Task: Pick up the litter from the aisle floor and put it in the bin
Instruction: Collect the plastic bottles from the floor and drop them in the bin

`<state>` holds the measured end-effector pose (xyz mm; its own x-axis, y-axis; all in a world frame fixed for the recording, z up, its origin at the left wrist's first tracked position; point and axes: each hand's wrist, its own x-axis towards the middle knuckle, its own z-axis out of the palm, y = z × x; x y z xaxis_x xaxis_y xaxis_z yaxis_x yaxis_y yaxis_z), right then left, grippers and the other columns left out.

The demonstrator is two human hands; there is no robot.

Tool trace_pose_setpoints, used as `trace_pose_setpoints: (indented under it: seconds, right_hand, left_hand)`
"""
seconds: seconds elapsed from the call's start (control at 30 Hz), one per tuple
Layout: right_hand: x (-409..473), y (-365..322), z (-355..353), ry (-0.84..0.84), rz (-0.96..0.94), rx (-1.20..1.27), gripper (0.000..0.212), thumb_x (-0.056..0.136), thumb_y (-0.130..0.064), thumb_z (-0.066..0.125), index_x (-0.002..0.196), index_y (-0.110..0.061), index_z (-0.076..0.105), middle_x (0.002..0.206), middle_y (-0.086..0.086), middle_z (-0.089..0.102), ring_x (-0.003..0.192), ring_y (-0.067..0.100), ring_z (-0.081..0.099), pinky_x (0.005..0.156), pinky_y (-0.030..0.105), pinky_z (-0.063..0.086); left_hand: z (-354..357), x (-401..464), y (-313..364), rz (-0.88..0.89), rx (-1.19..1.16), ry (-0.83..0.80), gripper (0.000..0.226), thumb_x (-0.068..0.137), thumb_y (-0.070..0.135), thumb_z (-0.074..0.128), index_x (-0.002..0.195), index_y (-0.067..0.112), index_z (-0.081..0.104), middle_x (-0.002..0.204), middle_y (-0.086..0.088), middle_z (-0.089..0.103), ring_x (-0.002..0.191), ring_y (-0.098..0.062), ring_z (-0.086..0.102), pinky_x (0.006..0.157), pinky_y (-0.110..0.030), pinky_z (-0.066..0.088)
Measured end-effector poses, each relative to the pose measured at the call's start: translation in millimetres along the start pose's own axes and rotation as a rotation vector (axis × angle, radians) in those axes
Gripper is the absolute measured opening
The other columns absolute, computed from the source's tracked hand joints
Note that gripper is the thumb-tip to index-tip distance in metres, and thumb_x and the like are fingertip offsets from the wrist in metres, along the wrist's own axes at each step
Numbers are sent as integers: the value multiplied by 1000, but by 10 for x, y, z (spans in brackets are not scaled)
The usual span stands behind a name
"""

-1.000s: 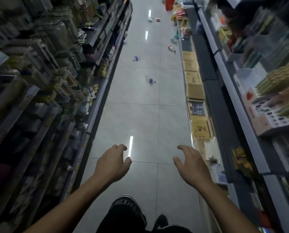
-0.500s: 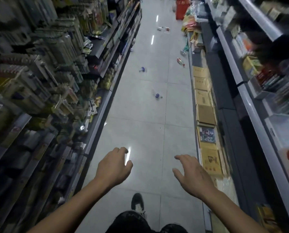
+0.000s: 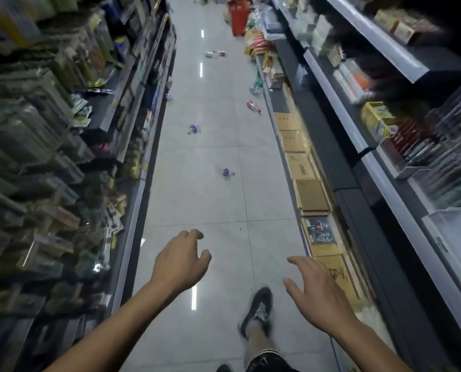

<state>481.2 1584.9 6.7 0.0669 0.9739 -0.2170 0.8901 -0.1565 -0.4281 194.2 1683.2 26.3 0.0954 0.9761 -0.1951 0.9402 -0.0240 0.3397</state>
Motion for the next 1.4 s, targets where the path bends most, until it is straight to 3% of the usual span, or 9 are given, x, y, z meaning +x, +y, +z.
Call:
trace_pose_setpoints:
  seconds: [0.3, 0.6, 0.93, 1.4]
  right_hand:
    - [1613, 145, -289, -15, 25, 75, 49, 100, -45, 49, 145, -27, 44, 143, -11, 48, 131, 10, 42, 102, 26, 41]
    - [3346, -151, -660, -78, -108, 36, 49, 99, -43, 53, 143, -24, 47, 142, -7, 51, 132, 14, 42, 104, 30, 39]
    - [5149, -1108, -612, -98, -199, -2, 48, 99, -43, 53, 143, -25, 48, 141, -8, 51, 133, 15, 42, 102, 31, 40]
    - [6582, -1914, -498, -115, 7, 19, 48, 99, -43, 53, 144, -27, 47, 143, -10, 51, 133, 12, 42, 105, 31, 39]
  left_hand:
    - [-224, 1509, 371, -16, 0, 14, 45, 90, 42, 50, 132, 29, 54, 116, 10, 61, 103, -14, 60, 81, -34, 51]
    - [-510, 2429, 303, -152, -71, 56, 45, 91, 43, 50, 133, 28, 53, 118, 8, 60, 108, -14, 58, 88, -36, 51]
    - [-872, 3731, -487, -249, -86, 77, 44, 92, 45, 48, 134, 31, 51, 122, 9, 59, 109, -14, 58, 86, -35, 49]
    - [-1744, 6065, -1210, -135, -92, 13, 44, 93, 43, 49, 134, 28, 52, 124, 7, 60, 109, -16, 58, 81, -35, 48]
